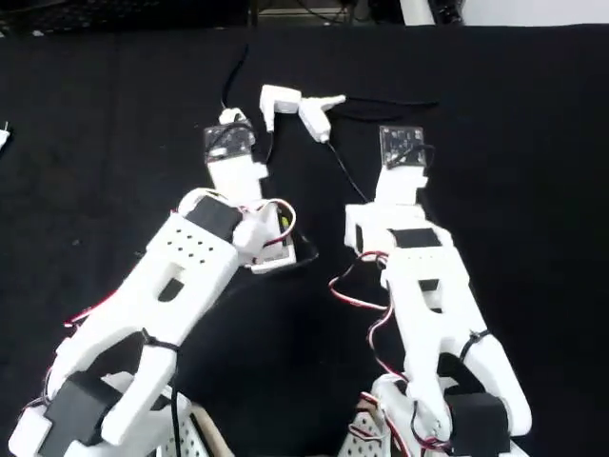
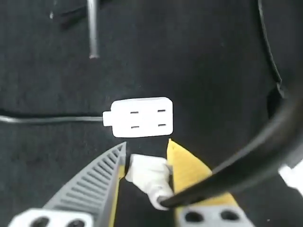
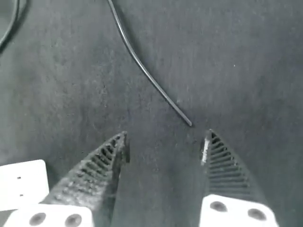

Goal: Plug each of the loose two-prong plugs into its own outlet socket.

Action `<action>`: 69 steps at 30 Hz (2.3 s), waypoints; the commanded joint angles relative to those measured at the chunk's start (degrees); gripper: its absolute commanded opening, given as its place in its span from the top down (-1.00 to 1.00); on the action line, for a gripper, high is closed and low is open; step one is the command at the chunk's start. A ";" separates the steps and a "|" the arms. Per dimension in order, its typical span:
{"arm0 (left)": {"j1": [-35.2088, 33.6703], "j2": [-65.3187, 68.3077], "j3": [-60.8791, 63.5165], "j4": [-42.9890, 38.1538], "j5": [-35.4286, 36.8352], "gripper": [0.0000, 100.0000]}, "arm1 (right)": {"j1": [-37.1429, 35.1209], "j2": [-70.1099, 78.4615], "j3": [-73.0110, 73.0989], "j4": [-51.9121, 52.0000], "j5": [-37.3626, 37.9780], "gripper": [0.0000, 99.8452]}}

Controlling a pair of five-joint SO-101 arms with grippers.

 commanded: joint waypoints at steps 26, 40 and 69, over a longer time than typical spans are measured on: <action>2.15 8.26 -9.54 -1.76 -58.90 0.94 | 0.35 -0.04 -0.31 -1.14 -0.53 0.52; 6.20 10.37 0.92 -15.12 -62.07 0.94 | 0.62 -0.04 -0.31 -1.14 -0.35 0.52; 4.18 -16.35 33.01 -50.73 -44.48 0.94 | 0.53 -0.04 1.36 -4.75 -0.18 0.52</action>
